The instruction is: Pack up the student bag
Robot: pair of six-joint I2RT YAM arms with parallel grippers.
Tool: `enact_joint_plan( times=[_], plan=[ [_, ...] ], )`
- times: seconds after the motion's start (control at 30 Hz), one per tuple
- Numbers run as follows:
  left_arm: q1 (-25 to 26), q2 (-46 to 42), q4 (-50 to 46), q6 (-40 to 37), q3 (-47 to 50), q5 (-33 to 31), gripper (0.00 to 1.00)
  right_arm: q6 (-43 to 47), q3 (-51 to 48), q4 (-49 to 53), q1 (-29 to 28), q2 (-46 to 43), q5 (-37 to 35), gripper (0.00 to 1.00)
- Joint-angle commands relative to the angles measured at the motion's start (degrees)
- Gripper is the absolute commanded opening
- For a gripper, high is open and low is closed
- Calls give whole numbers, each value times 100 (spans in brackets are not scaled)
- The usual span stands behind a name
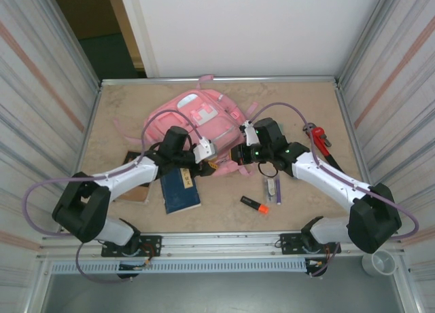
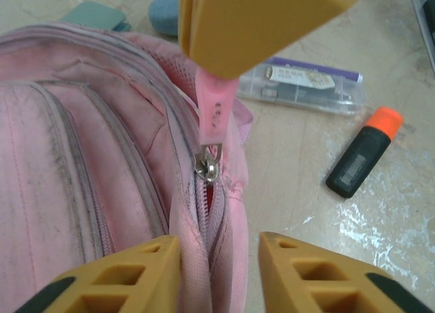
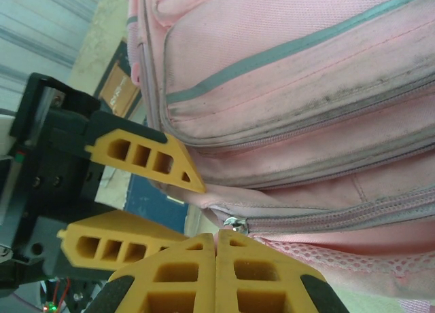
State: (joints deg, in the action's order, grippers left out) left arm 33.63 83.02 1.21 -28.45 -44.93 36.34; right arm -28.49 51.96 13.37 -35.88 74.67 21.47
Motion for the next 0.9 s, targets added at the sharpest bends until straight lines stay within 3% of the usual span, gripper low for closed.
enact_joint_plan(
  times=[0.0, 0.23, 0.33, 0.43, 0.63, 0.77, 0.83, 0.87],
  plan=[
    [63, 167, -139, -130, -198, 17, 32, -86, 226, -239, -11, -83, 105, 0],
    [59, 185, 151, -5, -95, -75, 13, -45, 145, -182, -60, -145, -115, 0],
    [57, 18, 311, 52, 36, -189, 0, 119, 147, 52, -99, -210, -523, 0],
    [21, -267, 594, 111, 271, -222, 0, 433, 173, 375, -175, -302, -1254, 0],
    [-353, -831, 1075, 314, 655, 518, 0, 868, 244, 785, -316, -359, -2594, 0],
    [-453, -1002, 1062, 77, 757, 534, 0, 1041, 279, 861, -404, -365, -3272, 0],
    [-479, -1016, 1113, 143, 773, 481, 0, 1143, 288, 825, -403, -365, -3119, 0],
    [-480, -1012, 1130, 189, 742, 475, 0, 1250, 252, 709, -395, -361, -2599, 0]
  ],
)
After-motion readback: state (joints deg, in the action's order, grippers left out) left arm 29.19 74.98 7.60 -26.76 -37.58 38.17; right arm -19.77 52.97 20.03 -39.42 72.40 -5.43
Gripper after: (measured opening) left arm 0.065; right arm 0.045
